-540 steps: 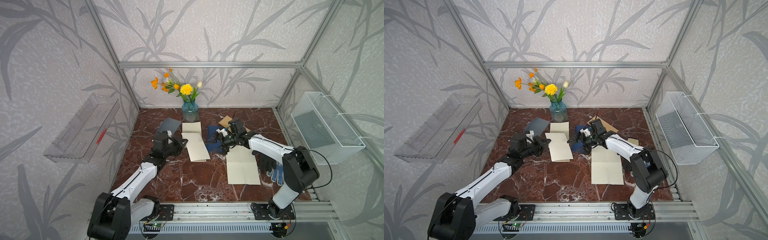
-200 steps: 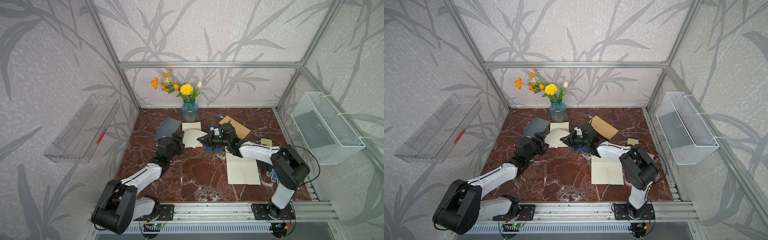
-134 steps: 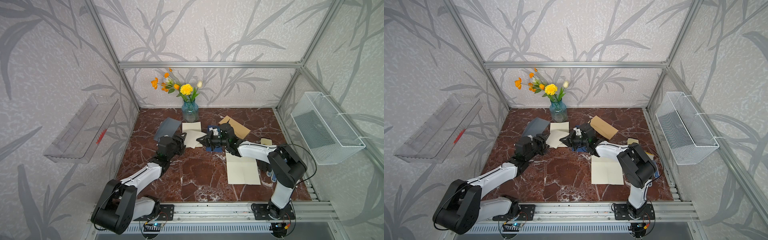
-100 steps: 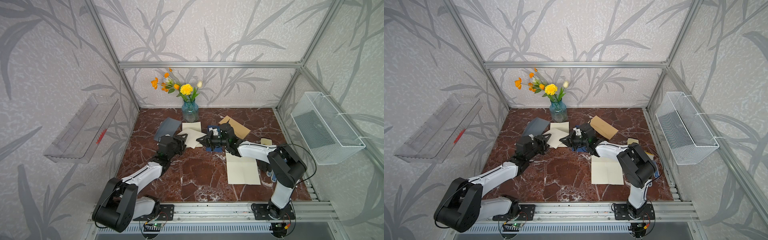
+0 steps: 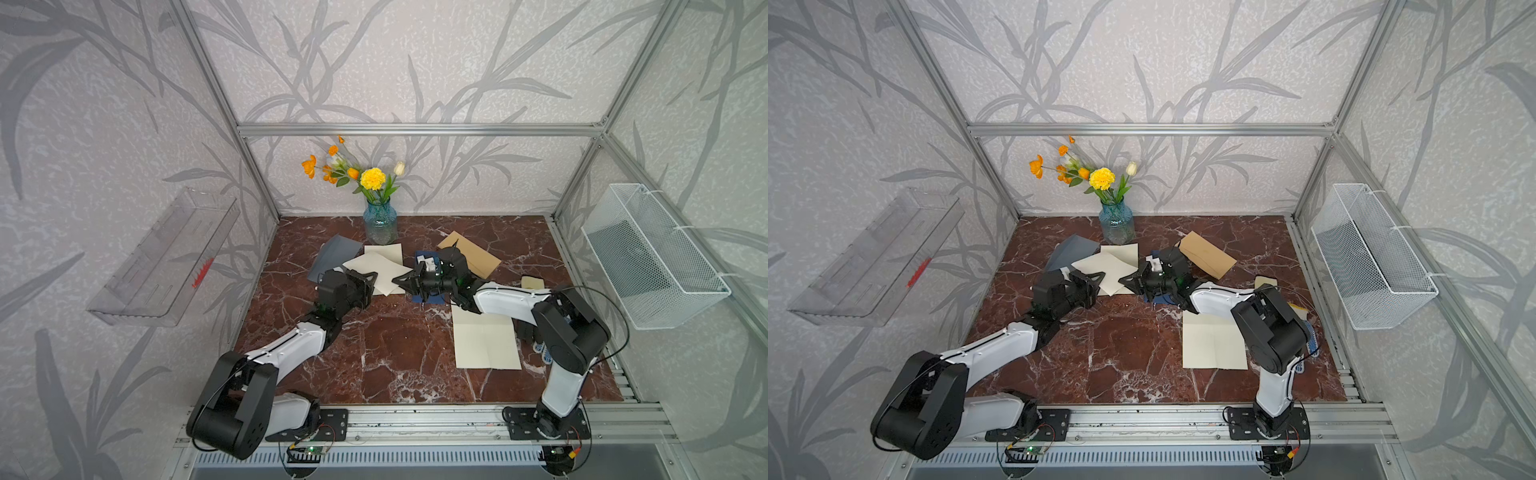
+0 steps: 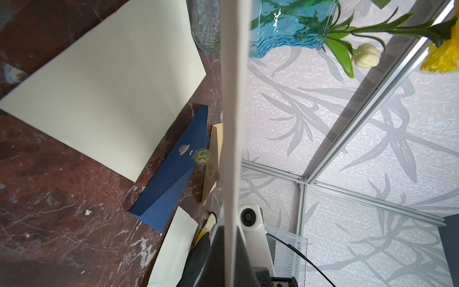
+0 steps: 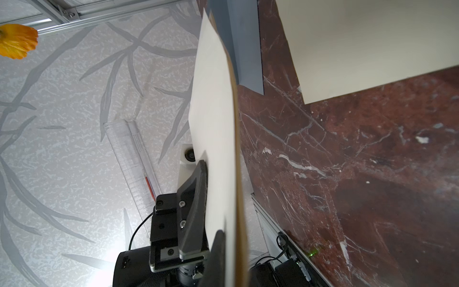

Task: Fold the letter paper in half and place it into the envelope
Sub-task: Adjust the letter paper.

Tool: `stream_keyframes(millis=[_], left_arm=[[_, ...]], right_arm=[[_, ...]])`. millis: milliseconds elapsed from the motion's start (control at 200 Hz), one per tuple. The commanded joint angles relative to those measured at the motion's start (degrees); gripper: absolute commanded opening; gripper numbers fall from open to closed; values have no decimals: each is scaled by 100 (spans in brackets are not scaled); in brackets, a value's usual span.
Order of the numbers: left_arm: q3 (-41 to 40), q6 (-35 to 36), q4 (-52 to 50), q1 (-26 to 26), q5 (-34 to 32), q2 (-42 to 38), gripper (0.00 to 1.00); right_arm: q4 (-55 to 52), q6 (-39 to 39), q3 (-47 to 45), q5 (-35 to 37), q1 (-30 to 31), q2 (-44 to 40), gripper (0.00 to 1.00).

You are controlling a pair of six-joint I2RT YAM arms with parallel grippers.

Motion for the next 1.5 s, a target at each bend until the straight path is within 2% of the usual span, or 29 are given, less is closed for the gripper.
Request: stream_keyframes(millis=[0,125,180,270,455,535,585,615,680,750,955,1035,1085,1195,1275,1465,1495], left_arm=[[272,166,129,-63,367,19,27],[256,166,119,-140,374,-4,25],[233,149,143,-170,369,12,19],[216,130,197,-189,395,24,0],[233,121,226,-197,413,39,0],[276,128,201,-197,493,57,23],[271,135,194,-197,506,58,27],[269,145,183,-197,514,45,26],[256,157,138,-206,504,23,17],[226,164,147,-215,505,14,0],[216,164,164,-223,508,22,0],[264,199,149,-233,553,33,21],[293,231,125,-241,584,44,24],[300,262,76,-272,573,62,16],[269,254,125,-281,567,84,0],[181,187,274,-267,491,102,0],[192,204,254,-255,500,103,10]], right_arm=[[311,-48,192,96,5,137,0],[405,-17,228,147,-1,216,0],[423,-16,263,150,6,259,0],[419,-34,298,177,-4,284,0],[452,-45,330,233,-16,354,0],[507,-13,344,269,-45,383,0],[511,-25,360,282,-72,383,0],[499,-33,372,291,-84,393,0],[489,-43,414,291,-108,425,0],[509,-32,495,274,-120,478,0],[500,-33,654,274,-126,603,0],[485,-43,694,274,-134,640,0],[478,-43,730,274,-140,680,0],[503,-14,795,265,-144,763,0],[511,-16,818,241,-153,787,0],[567,-34,670,199,-192,697,0],[589,-34,644,172,-214,679,0]])
